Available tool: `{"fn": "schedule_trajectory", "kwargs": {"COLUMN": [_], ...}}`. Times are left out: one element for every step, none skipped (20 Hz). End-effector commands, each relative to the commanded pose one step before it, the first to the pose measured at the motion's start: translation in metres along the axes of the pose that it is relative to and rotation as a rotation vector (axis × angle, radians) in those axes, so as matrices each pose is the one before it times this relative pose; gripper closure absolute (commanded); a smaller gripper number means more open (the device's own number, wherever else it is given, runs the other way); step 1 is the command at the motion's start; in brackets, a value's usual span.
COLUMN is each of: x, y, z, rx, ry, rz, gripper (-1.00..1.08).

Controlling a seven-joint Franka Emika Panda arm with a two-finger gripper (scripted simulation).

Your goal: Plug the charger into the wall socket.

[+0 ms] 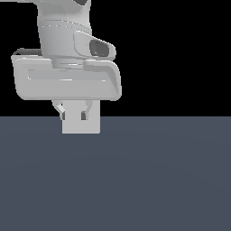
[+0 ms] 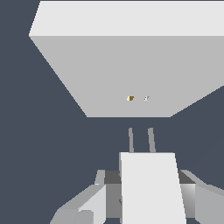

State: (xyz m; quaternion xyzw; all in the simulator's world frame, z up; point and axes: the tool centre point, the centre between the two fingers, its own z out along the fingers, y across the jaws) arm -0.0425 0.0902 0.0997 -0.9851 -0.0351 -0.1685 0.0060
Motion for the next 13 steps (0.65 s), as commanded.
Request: {"fn": "schedule_trajectory", "kwargs": {"x": [0.00742,0.00376,0.00403,0.00371,0.00330,0.00290,0.00250,0.00211,0.00172,0.00133,0.00095,0.00057,0.00019], "y": [0.00017,0.00004,0.00003,0.00002,0.00001,0.00000,-0.00001,-0.00001,-0.00001,-0.00001,-0.00001,-0.00001,0.00000], "z": [0.00239,0.00132,0.00141,0.00130,0.00116,0.00102,0.00088,0.00074,0.00060,0.00047,0.00033,0.00020,0.00007], "rx": [-0.00002,0.00000,0.00000,0.00000,0.00000,0.00000,0.00000,0.00000,0.00000,0.00000,0.00000,0.00000,0.00000], "ry": [0.00044,0.00000,0.00000,0.00000,0.00000,0.00000,0.00000,0.00000,0.00000,0.00000,0.00000,0.00000,0.00000], "rz": [0.00011,0.00000,0.00000,0.00000,0.00000,0.00000,0.00000,0.00000,0.00000,0.00000,0.00000,0.00000,0.00000], "gripper": [1.08,1.08,1.08,1.08,1.08,1.08,1.08,1.08,1.08,1.08,1.08,1.08,1.08]}}
